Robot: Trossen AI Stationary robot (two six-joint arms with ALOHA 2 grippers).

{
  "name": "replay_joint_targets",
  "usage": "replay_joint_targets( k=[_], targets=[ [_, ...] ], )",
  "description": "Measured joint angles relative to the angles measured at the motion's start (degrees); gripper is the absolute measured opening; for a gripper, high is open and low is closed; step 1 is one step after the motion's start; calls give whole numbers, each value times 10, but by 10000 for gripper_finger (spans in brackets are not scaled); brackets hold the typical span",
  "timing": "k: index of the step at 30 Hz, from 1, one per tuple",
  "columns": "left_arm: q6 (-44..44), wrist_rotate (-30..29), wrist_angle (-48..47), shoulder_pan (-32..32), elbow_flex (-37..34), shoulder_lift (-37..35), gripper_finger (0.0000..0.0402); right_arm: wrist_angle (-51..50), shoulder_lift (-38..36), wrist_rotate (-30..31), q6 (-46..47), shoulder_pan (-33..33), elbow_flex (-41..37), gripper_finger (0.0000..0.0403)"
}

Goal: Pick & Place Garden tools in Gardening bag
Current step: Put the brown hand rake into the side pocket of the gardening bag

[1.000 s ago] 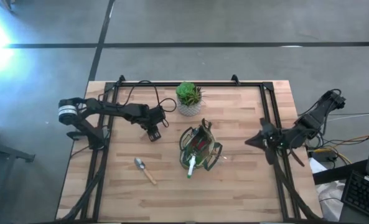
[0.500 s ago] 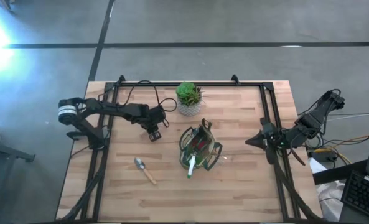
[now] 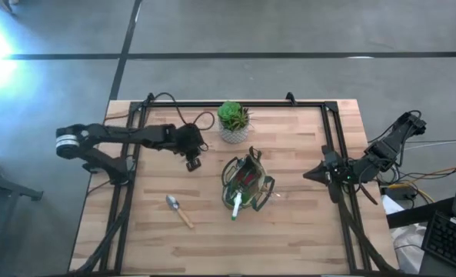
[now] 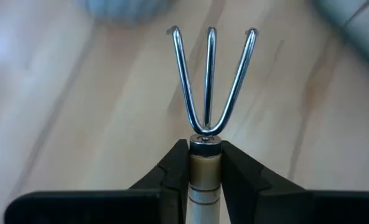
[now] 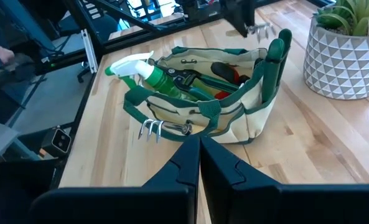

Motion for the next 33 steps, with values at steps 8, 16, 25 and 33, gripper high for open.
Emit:
replay_joint_targets(
  k=[8, 16, 25, 33],
  targets=[
    [20, 12, 120, -17, -43, -106, 68, 0, 0, 0, 0, 0, 0, 8],
    [-18, 34, 443, -26, -187, -209, 68, 0, 0, 0, 0, 0, 0, 8],
    [-19, 128, 665, -30, -308, -246, 68, 0, 0, 0, 0, 0, 0, 8],
    [-19, 180, 682, -47, -311, -242, 68, 0, 0, 0, 0, 0, 0, 8]
  ],
)
